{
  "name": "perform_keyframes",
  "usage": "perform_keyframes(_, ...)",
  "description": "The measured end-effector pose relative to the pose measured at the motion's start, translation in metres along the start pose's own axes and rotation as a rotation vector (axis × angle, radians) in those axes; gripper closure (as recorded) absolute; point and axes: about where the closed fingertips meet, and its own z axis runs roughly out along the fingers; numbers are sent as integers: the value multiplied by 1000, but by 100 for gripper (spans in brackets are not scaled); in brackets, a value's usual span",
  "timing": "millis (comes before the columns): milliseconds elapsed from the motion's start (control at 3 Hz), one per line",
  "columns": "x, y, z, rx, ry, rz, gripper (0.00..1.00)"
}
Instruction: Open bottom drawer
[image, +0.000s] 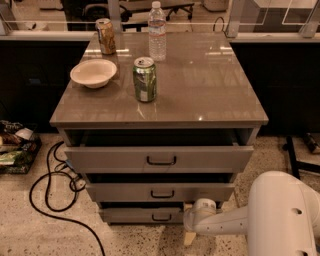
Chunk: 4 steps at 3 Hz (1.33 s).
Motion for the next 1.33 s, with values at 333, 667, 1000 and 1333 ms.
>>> perform_keyframes(333, 15, 2, 9, 0, 24, 38, 0)
perform_keyframes(667, 15, 3, 9, -1, 24, 38, 16)
perform_keyframes(1000, 15, 4, 10, -3, 23, 38, 40)
perform_keyframes(1333, 14, 5, 11, -5, 23, 38, 63)
